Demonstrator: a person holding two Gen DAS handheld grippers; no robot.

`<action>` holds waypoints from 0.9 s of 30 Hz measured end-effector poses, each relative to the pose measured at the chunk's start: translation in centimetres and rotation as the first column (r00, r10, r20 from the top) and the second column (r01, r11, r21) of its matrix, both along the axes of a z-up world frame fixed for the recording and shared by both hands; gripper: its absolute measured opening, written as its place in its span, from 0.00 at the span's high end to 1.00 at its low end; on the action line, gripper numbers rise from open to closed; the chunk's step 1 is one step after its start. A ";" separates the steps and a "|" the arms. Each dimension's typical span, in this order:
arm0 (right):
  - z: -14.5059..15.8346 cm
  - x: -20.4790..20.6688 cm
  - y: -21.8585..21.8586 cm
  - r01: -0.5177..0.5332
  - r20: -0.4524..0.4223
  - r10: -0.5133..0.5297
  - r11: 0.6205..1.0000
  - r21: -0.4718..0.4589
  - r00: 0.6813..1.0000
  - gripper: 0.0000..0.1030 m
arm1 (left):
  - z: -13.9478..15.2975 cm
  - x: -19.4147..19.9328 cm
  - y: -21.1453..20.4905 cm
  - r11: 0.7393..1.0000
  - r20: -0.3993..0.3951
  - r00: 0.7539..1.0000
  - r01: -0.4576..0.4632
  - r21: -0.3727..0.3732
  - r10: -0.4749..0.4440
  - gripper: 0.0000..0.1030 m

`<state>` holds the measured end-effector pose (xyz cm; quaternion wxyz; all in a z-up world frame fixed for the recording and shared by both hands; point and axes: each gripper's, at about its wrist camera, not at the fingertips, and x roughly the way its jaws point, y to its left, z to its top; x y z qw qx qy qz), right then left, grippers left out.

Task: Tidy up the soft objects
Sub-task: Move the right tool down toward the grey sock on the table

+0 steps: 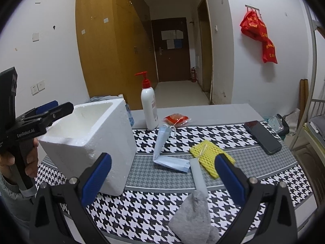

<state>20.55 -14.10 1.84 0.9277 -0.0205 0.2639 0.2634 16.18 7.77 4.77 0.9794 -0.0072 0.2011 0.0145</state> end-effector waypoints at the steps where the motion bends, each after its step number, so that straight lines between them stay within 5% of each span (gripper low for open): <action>1: 0.1 -0.1 -0.1 0.000 0.004 0.000 1.000 0.003 1.000 0.01 | 0.0 -0.1 -0.1 1.000 -0.001 1.000 0.005 -0.003 -0.005 0.01; 15: 1.3 -2.0 -1.9 -0.029 0.052 0.027 0.999 0.043 0.998 0.01 | 1.2 -3.8 -2.7 0.999 0.053 0.998 0.032 0.039 -0.034 0.01; 27: 0.2 -5.3 -4.1 -0.061 0.118 0.046 0.991 0.123 0.992 0.01 | -1.1 -8.7 -5.2 0.997 0.140 0.987 0.082 0.006 -0.082 0.01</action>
